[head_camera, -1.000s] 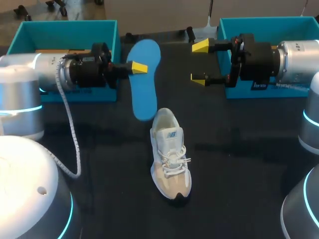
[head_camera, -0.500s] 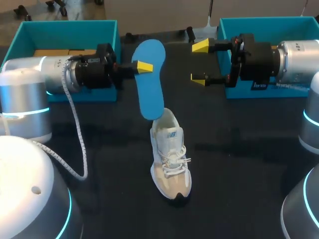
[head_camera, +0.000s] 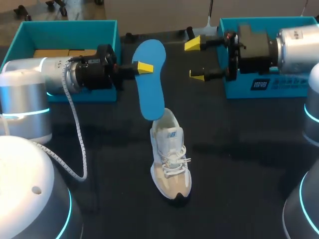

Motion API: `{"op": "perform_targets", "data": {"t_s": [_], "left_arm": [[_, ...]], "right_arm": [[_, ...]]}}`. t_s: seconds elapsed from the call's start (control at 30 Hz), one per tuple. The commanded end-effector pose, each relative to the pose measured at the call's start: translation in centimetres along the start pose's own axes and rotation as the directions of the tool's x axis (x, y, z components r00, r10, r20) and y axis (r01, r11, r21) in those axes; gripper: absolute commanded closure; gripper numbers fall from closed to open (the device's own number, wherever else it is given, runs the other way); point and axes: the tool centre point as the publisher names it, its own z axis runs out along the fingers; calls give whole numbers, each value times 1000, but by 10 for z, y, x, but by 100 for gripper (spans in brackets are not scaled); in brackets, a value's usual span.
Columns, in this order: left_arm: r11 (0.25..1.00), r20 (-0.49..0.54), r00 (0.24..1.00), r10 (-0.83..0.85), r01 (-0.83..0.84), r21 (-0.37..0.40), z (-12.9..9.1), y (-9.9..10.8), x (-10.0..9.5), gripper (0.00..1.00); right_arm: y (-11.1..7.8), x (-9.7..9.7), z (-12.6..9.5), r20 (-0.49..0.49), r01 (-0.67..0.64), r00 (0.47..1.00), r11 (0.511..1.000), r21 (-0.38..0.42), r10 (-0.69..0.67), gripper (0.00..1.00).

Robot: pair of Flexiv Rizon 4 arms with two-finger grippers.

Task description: Take the shoe out of the shoebox, open the shoe tongue, remove and reinsert the insole, then place the shoe into the shoebox

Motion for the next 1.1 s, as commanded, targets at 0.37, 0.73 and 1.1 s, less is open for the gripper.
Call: {"op": "perform_targets", "data": {"t_s": [0.37,0.73,1.1], "left_arm": [[1000,0,1000,1,-1,1,0,1,0,100],[1000,0,1000,1,-1,1,0,1,0,100],[1000,0,1000,1,-1,1,0,1,0,100]], "right_arm": [[-1,40,22,303,13,953,1000,-22,-6,0],[2,65,35,525,12,851,1000,-7,-7,0],[3,80,47,669,23,742,999,23,-33,0]]}}
